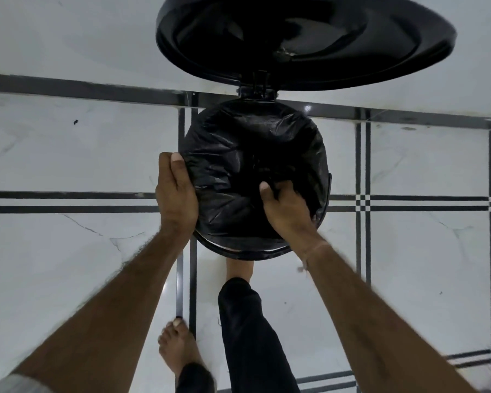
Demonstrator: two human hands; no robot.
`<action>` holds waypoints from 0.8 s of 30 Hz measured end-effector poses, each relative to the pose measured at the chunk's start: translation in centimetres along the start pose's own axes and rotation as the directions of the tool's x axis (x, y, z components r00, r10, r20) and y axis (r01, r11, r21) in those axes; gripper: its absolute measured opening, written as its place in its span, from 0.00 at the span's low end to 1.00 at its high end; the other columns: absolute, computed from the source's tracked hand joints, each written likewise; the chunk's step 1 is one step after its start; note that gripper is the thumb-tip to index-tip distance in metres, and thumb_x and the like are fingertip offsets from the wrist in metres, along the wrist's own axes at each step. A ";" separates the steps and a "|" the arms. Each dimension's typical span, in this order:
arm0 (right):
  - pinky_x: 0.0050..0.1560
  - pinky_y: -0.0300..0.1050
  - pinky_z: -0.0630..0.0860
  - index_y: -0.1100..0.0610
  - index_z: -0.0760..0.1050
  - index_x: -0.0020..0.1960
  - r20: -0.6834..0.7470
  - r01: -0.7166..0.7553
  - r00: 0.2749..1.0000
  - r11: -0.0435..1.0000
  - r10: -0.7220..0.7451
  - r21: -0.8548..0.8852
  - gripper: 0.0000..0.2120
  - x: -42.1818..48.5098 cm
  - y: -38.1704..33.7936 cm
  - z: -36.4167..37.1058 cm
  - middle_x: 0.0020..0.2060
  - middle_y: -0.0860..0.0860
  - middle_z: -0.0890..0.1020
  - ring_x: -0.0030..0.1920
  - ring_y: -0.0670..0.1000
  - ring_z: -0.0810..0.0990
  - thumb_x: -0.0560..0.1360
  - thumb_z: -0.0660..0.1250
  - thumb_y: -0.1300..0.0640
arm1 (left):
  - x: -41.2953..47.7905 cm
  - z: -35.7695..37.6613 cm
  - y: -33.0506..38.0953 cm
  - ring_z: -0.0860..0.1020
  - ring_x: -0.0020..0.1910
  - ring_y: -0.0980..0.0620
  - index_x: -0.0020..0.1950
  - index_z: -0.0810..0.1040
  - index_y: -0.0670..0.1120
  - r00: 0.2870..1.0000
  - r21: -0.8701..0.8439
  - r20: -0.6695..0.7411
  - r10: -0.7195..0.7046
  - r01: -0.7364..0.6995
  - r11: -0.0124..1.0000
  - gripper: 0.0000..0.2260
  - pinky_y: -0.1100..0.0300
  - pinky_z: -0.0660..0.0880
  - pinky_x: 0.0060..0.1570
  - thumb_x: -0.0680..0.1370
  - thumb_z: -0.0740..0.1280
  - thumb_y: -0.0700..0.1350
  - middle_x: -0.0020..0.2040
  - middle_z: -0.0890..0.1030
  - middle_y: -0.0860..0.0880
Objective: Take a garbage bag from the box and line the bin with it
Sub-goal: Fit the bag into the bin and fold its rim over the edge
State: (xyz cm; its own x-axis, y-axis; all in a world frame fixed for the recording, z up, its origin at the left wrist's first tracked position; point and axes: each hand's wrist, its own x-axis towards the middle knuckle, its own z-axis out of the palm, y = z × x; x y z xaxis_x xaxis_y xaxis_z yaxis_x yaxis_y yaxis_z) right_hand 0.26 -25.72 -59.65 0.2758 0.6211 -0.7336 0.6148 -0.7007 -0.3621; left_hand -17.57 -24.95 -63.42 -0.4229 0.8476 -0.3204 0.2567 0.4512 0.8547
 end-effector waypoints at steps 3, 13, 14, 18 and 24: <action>0.73 0.49 0.65 0.59 0.68 0.76 0.120 -0.109 0.987 0.994 0.105 0.029 0.28 2.3 -0.9 0.7 0.74 0.62 0.73 0.74 0.64 0.71 0.85 0.56 0.41 | 0.1 -0.1 -0.2 0.68 0.33 0.62 0.48 0.65 0.43 1.000 0.010 -0.004 -0.001 0.001 1.000 0.15 0.62 0.66 0.36 0.87 0.50 0.52 0.35 0.68 0.56; 0.49 0.50 0.75 0.55 0.82 0.56 0.108 0.372 0.927 0.833 -0.360 -0.410 0.30 -5.4 0.5 4.4 0.48 0.57 0.87 0.53 0.62 0.84 0.85 0.48 0.37 | -0.3 -0.1 0.2 0.69 0.33 0.61 0.51 0.66 0.42 1.000 0.014 -0.006 -0.028 0.028 1.000 0.17 0.56 0.68 0.39 0.87 0.49 0.54 0.36 0.70 0.55; 0.50 0.50 0.76 0.55 0.82 0.57 0.084 0.374 0.924 0.843 -0.372 -0.385 0.29 -5.0 0.5 4.4 0.48 0.57 0.87 0.54 0.63 0.84 0.85 0.48 0.37 | -0.2 -0.2 0.2 0.69 0.33 0.60 0.50 0.66 0.43 1.000 0.021 -0.002 -0.024 0.025 0.999 0.16 0.56 0.68 0.39 0.87 0.49 0.54 0.36 0.70 0.55; 0.58 0.53 0.77 0.56 0.78 0.67 -0.280 0.466 0.802 0.846 -0.528 -0.260 0.26 -3.2 0.0 2.9 0.61 0.56 0.82 0.62 0.59 0.79 0.83 0.52 0.40 | 0.5 -0.8 0.1 0.70 0.41 0.53 0.48 0.69 0.44 1.000 0.083 -0.029 0.009 -0.006 0.997 0.13 0.49 0.72 0.46 0.86 0.51 0.50 0.41 0.73 0.50; 0.81 0.65 0.47 0.56 0.54 0.84 -0.488 0.266 0.738 0.866 -0.466 -0.425 0.32 1.6 -1.1 -1.1 0.84 0.53 0.58 0.84 0.60 0.52 0.85 0.52 0.41 | 2.2 0.9 4.3 0.74 0.60 0.41 0.67 0.75 0.44 0.970 0.370 -0.028 0.240 -0.213 0.904 0.17 0.49 0.70 0.56 0.85 0.54 0.50 0.61 0.78 0.42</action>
State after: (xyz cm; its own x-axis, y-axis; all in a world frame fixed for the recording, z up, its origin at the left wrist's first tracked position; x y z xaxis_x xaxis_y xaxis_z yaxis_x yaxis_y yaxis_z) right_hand 0.83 -23.54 -59.79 0.2778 0.9562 -0.0919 0.9191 -0.2924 -0.2641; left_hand -16.59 -20.86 -60.86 -0.3726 0.9232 -0.0943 0.6437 0.3304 0.6903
